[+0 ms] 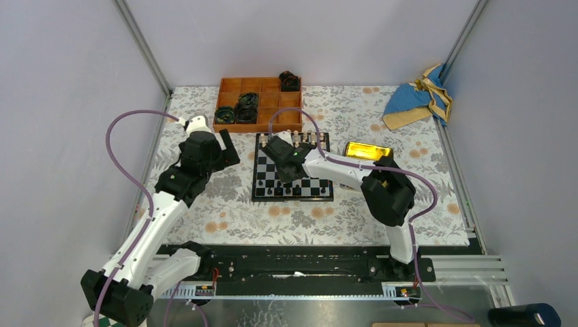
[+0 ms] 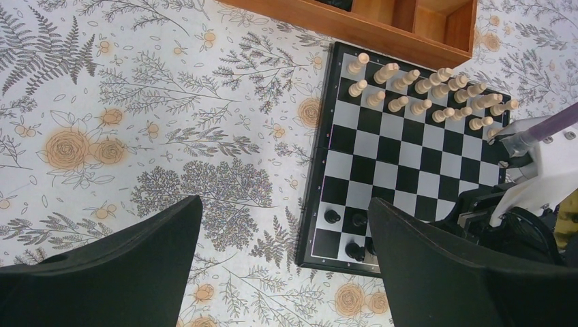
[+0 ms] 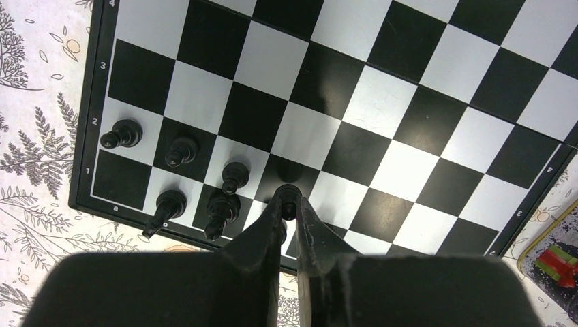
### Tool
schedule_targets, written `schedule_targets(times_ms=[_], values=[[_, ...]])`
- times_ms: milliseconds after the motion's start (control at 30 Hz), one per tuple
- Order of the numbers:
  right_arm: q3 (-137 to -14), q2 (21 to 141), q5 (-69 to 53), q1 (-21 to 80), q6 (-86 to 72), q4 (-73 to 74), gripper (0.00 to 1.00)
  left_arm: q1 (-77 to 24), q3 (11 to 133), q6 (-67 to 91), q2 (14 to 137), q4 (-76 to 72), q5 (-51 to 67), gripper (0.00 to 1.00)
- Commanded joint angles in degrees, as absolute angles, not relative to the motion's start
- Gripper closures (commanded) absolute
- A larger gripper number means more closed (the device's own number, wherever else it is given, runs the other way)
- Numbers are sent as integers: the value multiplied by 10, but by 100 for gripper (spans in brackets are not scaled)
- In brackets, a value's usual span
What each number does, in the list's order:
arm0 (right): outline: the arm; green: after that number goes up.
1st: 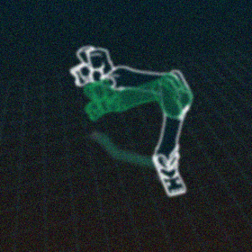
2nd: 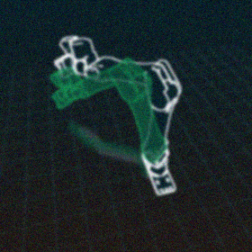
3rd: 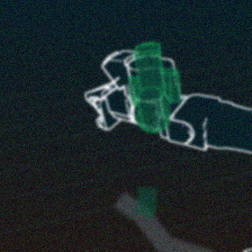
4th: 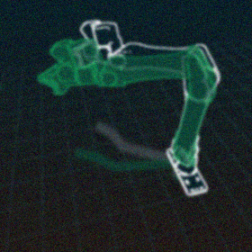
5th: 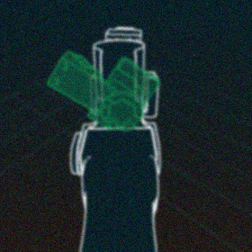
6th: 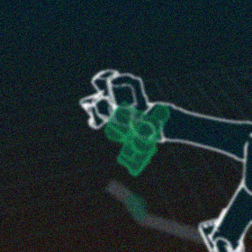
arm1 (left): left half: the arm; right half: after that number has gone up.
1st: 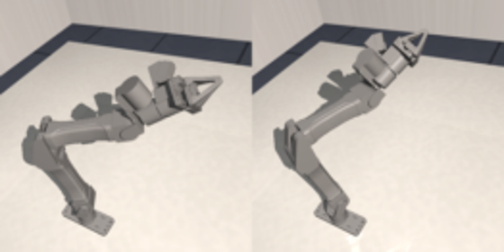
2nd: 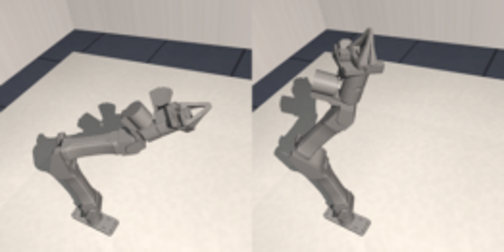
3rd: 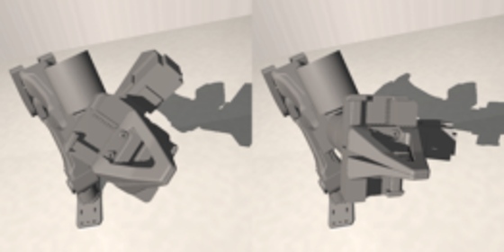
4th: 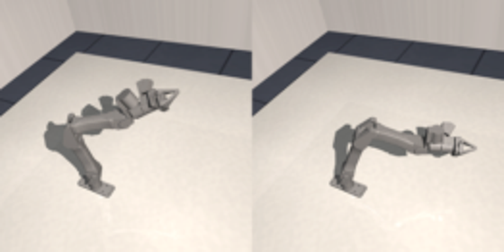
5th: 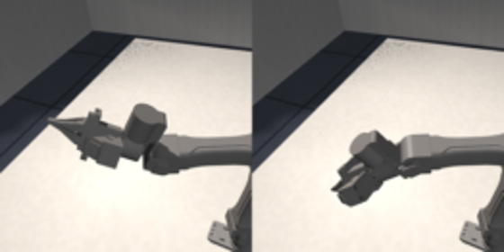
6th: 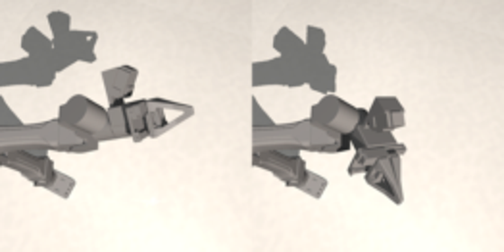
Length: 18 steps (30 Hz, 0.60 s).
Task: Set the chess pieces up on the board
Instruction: Place the chess piece on the chessboard.
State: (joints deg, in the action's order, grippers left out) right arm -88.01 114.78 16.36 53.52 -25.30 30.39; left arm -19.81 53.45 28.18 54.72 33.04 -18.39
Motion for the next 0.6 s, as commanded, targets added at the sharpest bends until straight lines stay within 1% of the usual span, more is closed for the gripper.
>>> schedule_targets(times_ms=[0,367,467,567], values=[[-883,1157,163,538,-248,292,100,-195,530,280,550,307,-182,1],[-887,1170,156,539,-246,291,100,-195,529,279,554,305,-183,1],[-889,1172,155,538,-245,292,97,-195,528,279,556,303,-182,1],[-892,1173,153,539,-244,293,90,-195,528,278,557,303,-183,1]])
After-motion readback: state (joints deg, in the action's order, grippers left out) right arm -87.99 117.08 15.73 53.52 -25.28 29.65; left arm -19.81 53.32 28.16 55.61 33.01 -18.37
